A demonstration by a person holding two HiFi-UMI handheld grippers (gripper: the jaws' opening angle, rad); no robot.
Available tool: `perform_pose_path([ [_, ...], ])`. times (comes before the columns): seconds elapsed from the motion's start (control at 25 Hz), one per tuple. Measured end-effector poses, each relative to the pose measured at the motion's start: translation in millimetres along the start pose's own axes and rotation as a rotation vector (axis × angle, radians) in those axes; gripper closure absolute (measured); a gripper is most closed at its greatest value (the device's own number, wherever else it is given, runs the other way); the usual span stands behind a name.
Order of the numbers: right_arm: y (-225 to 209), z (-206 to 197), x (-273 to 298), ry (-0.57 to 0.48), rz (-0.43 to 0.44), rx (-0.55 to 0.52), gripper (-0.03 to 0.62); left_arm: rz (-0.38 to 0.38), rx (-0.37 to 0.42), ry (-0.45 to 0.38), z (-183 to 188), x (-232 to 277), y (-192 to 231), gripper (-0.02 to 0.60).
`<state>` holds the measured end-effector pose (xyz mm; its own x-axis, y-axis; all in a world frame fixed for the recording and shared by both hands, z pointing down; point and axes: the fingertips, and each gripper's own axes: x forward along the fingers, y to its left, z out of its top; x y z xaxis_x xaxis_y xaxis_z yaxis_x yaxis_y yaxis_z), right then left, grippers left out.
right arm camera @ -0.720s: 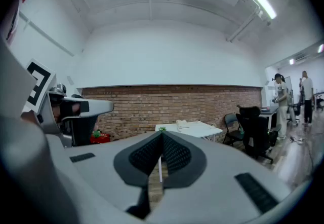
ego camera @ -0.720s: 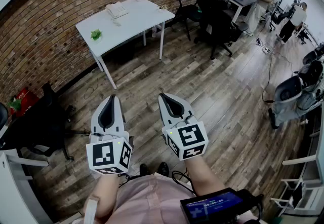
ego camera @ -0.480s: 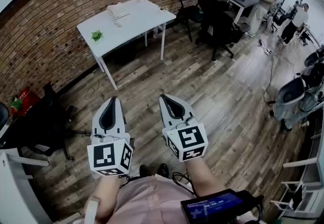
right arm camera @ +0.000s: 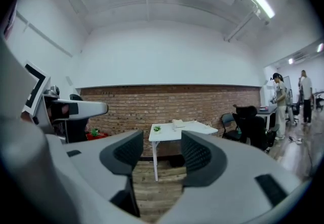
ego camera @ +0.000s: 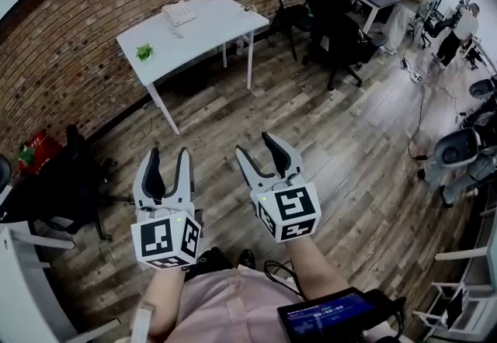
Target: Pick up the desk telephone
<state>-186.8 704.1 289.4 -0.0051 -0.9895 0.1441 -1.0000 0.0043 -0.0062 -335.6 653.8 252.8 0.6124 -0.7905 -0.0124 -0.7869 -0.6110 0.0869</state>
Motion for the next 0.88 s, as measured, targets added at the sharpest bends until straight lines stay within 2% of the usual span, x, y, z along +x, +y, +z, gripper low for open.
perform_pose_path([
  [0.24, -16.4, -1.1, 17.4, 0.001, -0.003, -0.001, 0.359, 0.008, -0.001, 0.021, -11.5, 18.9, 0.1, 0.348],
  [0.44, -27.8, -8.4, 49.8, 0.016, 0.01, -0.012, 0.358, 0.014, -0.021, 0.045, -27.9, 53.4, 11.1, 0.348],
  [0.88, -67.8, -11.9, 206.9, 0.073, -0.005, 0.0, 0.358, -0.004, -0.032, 0.084, -42.7, 208.6, 80.4, 0.35],
])
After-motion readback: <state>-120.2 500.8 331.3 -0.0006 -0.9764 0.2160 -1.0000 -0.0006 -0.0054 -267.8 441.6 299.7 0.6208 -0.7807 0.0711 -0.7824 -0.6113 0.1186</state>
